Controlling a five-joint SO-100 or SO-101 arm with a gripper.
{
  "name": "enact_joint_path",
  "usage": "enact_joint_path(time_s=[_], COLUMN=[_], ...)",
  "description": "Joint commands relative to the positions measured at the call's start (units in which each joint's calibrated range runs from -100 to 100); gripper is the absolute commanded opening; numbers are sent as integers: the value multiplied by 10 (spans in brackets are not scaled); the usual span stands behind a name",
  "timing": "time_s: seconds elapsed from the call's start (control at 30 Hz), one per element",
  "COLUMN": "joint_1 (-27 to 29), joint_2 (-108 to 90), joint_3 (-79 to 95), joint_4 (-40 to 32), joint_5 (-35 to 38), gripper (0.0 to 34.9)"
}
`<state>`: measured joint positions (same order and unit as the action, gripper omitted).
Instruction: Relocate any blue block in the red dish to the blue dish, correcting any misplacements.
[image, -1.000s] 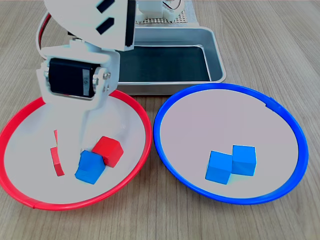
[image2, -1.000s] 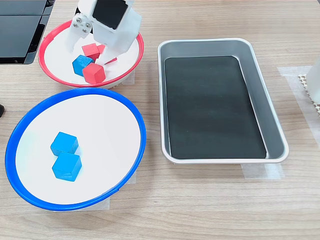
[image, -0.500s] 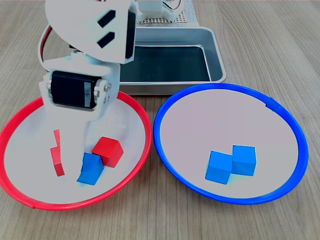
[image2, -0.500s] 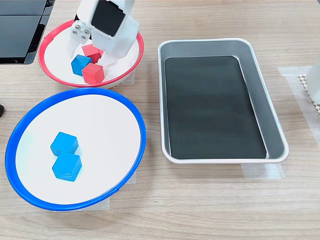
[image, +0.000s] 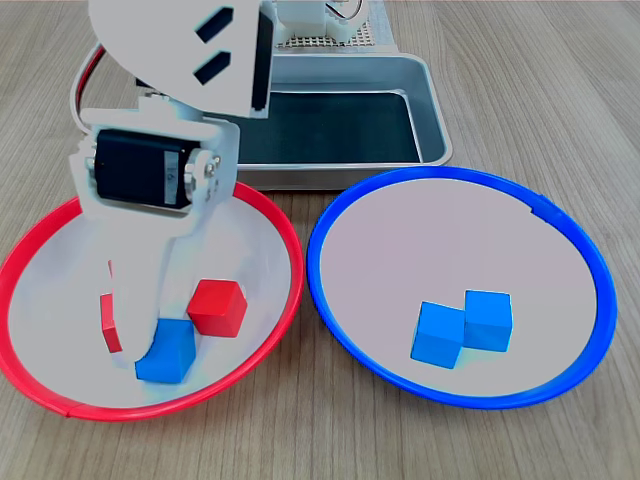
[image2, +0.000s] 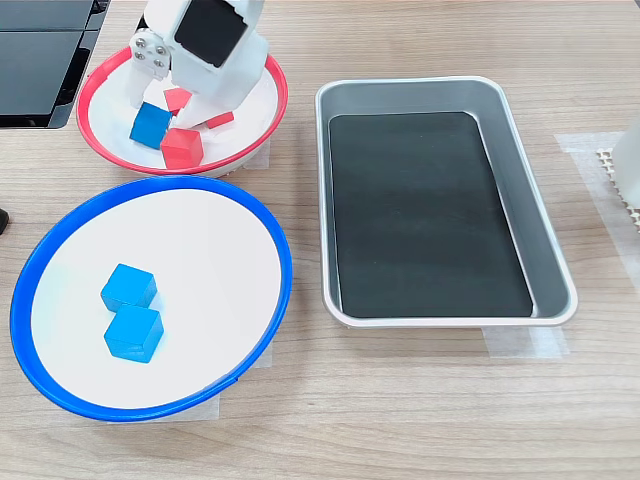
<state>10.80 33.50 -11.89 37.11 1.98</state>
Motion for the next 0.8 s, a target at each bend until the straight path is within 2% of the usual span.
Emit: enact_joint_path(time_s=[0.0,0.5,0.77], joint_1=[2,-1,-75], joint_2=[-50,-216,-353], joint_3=[18,78,179], joint_4=[-4,13,118], joint_5=[-2,1,10], gripper=[4,4,4])
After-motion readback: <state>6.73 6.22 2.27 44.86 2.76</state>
